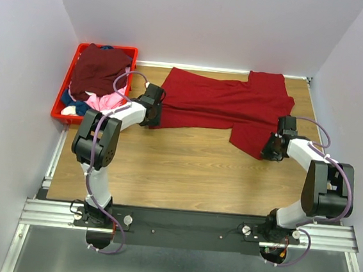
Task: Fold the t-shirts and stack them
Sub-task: Flatten the tshirt out
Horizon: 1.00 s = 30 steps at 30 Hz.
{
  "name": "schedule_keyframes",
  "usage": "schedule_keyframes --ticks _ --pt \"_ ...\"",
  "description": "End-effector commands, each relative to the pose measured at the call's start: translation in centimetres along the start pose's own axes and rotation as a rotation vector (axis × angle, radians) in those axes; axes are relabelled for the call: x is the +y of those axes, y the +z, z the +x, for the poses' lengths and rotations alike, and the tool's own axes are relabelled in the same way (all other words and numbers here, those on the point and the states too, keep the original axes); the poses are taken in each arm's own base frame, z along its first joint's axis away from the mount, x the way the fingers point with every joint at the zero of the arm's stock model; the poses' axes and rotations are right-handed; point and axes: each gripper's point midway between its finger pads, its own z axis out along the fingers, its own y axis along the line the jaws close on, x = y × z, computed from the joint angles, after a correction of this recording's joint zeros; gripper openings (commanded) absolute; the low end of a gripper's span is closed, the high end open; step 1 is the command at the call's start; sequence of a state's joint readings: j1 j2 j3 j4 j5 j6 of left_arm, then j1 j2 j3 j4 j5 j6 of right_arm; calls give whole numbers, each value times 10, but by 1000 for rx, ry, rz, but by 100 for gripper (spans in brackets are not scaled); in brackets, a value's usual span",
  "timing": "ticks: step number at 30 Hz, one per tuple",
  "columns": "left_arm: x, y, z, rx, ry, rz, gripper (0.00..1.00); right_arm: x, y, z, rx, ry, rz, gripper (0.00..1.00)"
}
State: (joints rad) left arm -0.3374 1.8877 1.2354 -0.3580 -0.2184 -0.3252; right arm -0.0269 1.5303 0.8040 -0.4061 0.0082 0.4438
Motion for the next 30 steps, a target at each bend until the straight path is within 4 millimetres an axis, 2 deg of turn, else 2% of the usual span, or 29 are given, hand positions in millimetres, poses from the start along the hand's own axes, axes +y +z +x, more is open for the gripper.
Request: schedule_keyframes --ticks 1,8,10,11,12,14,15,17,19,21,22,24,25,26,27,28,29,30 --pt "-15 11 18 62 10 79 57 5 -3 2 -2 -13 -29 1" --pt "-19 19 42 132 22 113 57 6 -4 1 -6 -13 -31 1" --pt "-18 19 46 145 25 112 51 6 -5 0 -11 -12 -32 1" --pt "-18 19 46 145 28 109 47 5 -4 1 -8 -12 -31 1" --pt "-17 19 46 146 29 106 37 6 -4 0 -9 -12 -33 1" --pt "-17 18 47 147 31 106 25 5 -3 1 -7 -13 -30 1" --pt "-18 18 46 144 31 107 13 5 -3 1 -6 -10 -28 1" --pt "-16 16 42 134 34 105 0 6 -4 -2 -17 -7 -28 1" --pt "-15 11 36 119 37 98 0 7 -6 -5 -28 -4 -30 1" --pt "-12 -1 15 68 37 89 0 8 -12 -22 -79 4 -17 1" --pt "-10 -15 -13 -2 22 87 0 12 -17 -30 -95 9 -24 1" --pt "-5 -37 -47 -78 10 83 0 23 -31 -52 -139 22 -44 1" --pt "0 -50 -64 -106 3 77 0 38 -53 -88 -230 35 -77 1" --pt "1 -82 -110 -220 -16 87 0 42 -64 -102 -261 40 -78 1" --pt "9 -99 -134 -273 -32 82 0 48 -80 -123 -317 45 -86 1" --pt "14 -118 -150 -299 -22 75 0 55 -110 -161 -420 44 -74 1" --pt "18 -163 -200 -432 -46 80 0 59 -132 -183 -487 47 -72 1" --pt "23 -188 -221 -488 -52 74 0 61 -151 -202 -546 45 -62 1"
